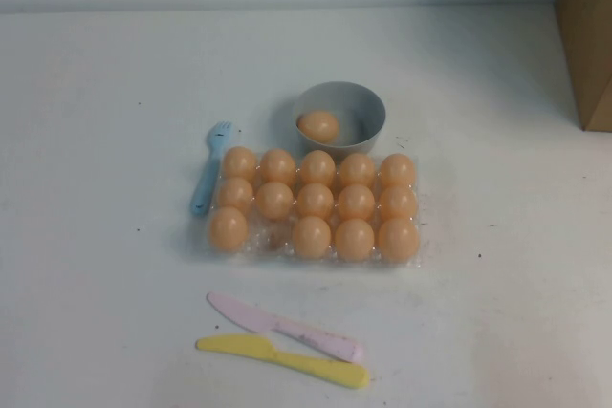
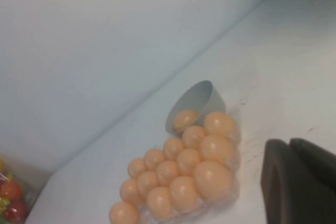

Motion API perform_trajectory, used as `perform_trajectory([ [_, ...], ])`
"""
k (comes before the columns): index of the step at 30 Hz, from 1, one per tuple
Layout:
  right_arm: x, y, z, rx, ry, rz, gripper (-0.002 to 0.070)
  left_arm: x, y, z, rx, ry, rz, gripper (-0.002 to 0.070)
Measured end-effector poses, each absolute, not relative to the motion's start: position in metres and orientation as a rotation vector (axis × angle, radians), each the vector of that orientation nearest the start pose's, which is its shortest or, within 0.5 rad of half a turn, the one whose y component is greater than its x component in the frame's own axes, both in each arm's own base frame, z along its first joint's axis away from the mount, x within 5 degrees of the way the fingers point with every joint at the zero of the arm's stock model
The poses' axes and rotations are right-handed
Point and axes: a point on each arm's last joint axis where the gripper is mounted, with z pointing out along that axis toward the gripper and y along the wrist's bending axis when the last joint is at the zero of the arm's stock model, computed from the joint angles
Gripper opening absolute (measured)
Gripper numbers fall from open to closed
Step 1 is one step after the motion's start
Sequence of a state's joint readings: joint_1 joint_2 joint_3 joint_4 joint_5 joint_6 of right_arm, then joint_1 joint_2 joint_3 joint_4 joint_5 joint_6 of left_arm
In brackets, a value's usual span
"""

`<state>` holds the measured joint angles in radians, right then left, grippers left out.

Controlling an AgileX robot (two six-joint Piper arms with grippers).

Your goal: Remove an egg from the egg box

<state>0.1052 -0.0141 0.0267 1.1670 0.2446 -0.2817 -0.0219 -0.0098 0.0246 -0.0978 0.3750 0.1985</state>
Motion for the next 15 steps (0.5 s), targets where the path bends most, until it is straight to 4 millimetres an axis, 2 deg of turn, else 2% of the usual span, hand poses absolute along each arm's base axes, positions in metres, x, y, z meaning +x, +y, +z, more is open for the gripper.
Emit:
perform_trajectory([
  [4, 0.054, 0.029, 0.216, 0.316, 1.675, 0.824, -0.0017, 0.052, -0.004, 0.172, 0.146, 1.866, 0.026, -0.0004],
  [7, 0.061, 0.035, 0.242, 0.112, 1.83, 0.693, -0.0017, 0.052, -0.004, 0.172, 0.146, 1.866, 0.026, -0.0004],
  [10, 0.076, 0.039, 0.268, -0.081, 2.016, 0.567, -0.0017, 0.052, -0.004, 0.172, 0.146, 1.866, 0.026, -0.0004],
  [15, 0.107, 0.04, 0.298, -0.359, 2.267, 0.394, -0.0017, 0.052, -0.004, 0.172, 0.146, 1.866, 0.026, -0.0004],
])
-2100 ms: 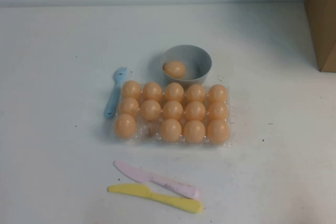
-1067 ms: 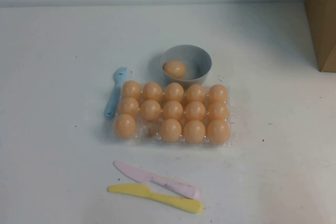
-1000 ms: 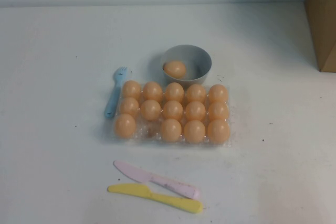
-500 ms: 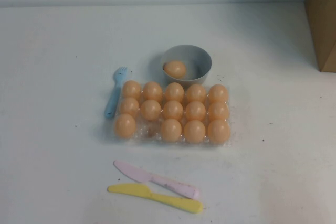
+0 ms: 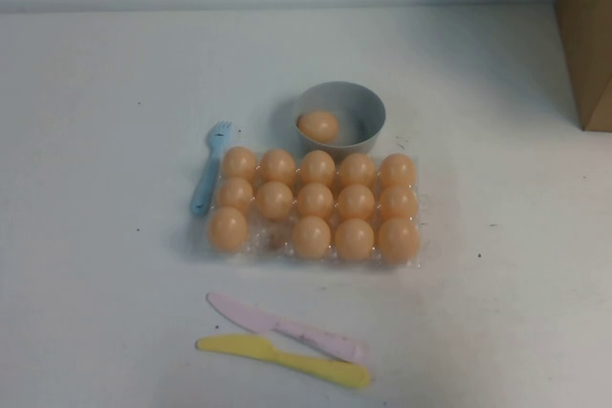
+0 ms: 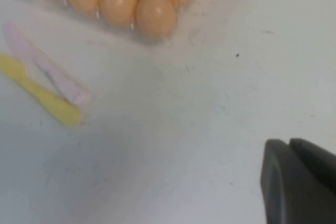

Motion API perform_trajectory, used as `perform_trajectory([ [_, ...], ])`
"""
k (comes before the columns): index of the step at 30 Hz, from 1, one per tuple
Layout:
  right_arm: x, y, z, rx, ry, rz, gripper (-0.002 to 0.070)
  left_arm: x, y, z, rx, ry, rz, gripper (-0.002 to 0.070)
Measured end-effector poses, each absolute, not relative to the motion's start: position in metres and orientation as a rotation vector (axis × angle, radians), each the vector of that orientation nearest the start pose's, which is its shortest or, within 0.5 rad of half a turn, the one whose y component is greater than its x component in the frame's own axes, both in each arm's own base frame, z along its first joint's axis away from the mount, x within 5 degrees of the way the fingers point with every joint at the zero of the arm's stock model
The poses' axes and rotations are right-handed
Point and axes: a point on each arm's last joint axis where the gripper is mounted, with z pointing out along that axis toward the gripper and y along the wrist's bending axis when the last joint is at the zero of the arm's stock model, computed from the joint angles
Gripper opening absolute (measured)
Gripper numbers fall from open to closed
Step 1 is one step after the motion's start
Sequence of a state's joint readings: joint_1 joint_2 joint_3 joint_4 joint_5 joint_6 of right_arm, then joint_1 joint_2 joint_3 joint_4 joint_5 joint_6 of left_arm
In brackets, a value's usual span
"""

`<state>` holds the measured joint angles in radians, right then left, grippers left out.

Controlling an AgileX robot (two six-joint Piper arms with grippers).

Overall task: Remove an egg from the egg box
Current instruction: Pick up the egg from the plastic box

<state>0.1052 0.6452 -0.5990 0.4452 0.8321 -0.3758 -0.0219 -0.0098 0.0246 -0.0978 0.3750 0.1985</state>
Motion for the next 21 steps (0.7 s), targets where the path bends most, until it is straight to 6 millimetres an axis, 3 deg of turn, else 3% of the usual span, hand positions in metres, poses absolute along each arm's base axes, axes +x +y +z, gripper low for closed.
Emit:
perform_trajectory([
  [6, 0.155, 0.047, 0.324, -0.635, 2.423, 0.361, -0.0017, 0.052, -0.004, 0.172, 0.146, 1.866, 0.026, -0.0004],
  [12, 0.203, 0.058, 0.322, -0.755, 2.516, 0.382, -0.0017, 0.052, -0.004, 0.172, 0.146, 1.866, 0.026, -0.0004],
  [21, 0.26, 0.12, 0.311, -1.067, 2.525, 0.396, -0.0012, 0.052, -0.004, 0.172, 0.146, 1.866, 0.026, -0.0004],
])
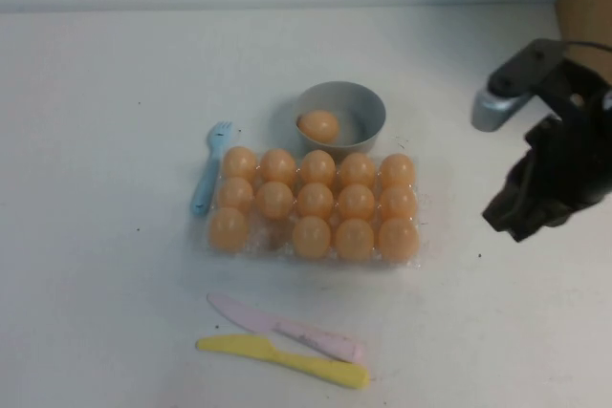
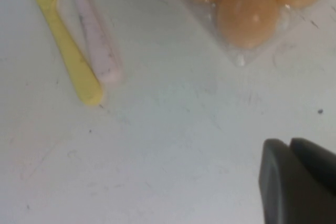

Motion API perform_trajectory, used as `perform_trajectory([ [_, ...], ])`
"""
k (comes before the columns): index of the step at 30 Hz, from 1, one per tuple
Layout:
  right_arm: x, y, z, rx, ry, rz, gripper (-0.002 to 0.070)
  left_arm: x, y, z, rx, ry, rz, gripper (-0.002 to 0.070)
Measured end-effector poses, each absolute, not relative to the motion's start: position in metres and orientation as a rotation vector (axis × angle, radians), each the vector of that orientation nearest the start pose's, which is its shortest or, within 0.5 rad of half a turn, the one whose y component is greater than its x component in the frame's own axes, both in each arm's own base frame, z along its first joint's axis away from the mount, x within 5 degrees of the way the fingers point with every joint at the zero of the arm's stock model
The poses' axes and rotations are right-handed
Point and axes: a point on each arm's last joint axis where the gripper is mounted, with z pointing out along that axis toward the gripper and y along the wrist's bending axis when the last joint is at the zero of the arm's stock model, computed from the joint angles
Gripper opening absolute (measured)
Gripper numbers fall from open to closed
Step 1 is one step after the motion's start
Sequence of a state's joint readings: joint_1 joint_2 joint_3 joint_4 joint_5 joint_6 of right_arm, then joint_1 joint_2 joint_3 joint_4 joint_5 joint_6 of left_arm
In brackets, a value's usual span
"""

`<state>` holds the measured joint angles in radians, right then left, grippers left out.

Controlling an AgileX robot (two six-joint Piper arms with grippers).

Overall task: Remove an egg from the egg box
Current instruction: Pick up the egg from the plastic box

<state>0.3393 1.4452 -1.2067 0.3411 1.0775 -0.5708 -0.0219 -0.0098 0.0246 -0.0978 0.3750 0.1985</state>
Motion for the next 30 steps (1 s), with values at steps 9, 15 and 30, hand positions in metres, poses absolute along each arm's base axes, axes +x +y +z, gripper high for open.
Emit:
perform_trajectory([
  [9, 0.312, 0.176, 0.294, -1.236, 2.547, 0.342, 0.0334, 0.052, -0.004, 0.172, 0.146, 1.866, 0.026, -0.0004],
  [15, 0.333, 0.211, 0.272, -1.204, 2.675, 0.282, 0.0376, 0.052, -0.004, 0.172, 0.146, 1.866, 0.026, -0.0004],
  [30, 0.346, 0.228, 0.239, -1.061, 2.829, 0.162, 0.0371, 0.052, -0.004, 0.172, 0.146, 1.866, 0.026, -0.0004],
])
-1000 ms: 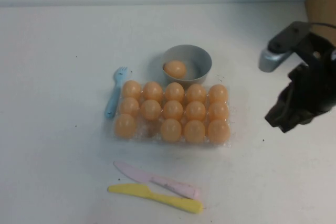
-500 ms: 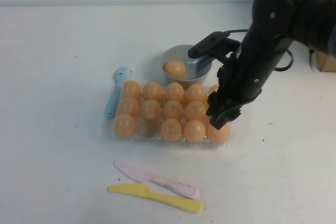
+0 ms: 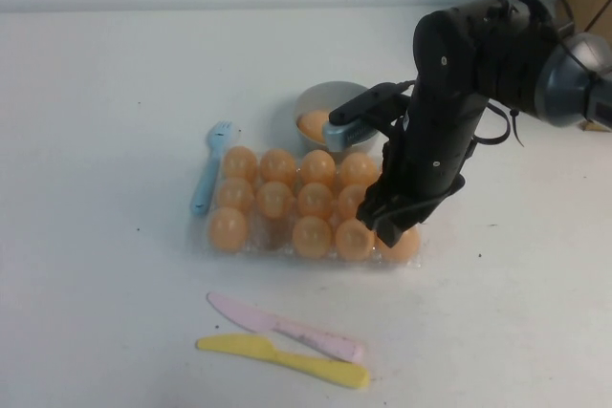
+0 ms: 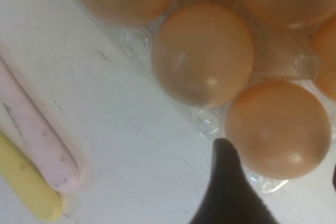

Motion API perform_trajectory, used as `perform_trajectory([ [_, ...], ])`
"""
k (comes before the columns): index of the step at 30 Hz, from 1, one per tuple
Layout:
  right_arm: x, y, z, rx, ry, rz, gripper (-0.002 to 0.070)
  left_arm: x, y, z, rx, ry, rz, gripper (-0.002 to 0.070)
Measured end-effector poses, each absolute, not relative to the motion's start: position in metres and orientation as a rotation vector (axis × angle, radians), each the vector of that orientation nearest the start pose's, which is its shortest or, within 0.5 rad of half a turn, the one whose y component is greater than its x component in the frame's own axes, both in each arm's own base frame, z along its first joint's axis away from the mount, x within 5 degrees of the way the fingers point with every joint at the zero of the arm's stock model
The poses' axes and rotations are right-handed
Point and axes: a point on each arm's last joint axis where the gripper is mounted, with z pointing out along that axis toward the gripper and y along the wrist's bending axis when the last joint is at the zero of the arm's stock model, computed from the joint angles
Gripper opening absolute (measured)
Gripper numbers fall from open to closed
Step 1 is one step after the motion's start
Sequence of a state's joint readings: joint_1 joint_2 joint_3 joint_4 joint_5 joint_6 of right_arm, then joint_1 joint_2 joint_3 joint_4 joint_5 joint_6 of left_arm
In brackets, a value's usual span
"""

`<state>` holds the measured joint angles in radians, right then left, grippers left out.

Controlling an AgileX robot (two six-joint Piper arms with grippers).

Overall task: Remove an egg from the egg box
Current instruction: Pick up the egg from the plastic box

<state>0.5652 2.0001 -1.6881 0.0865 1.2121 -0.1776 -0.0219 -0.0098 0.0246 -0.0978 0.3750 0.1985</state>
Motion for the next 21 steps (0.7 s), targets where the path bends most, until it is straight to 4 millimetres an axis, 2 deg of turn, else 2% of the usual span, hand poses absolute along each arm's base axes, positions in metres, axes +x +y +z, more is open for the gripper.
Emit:
perform_trajectory([
  [10, 0.351, 0.231, 0.231, -0.931, 2.857, 0.175, 0.04, 0.052, -0.004, 0.172, 0.146, 1.866, 0.026, -0.0004],
  [21, 0.353, 0.233, 0.223, -0.911, 2.879, 0.172, 0.04, 0.052, -0.004, 0.172, 0.146, 1.866, 0.026, -0.0004],
])
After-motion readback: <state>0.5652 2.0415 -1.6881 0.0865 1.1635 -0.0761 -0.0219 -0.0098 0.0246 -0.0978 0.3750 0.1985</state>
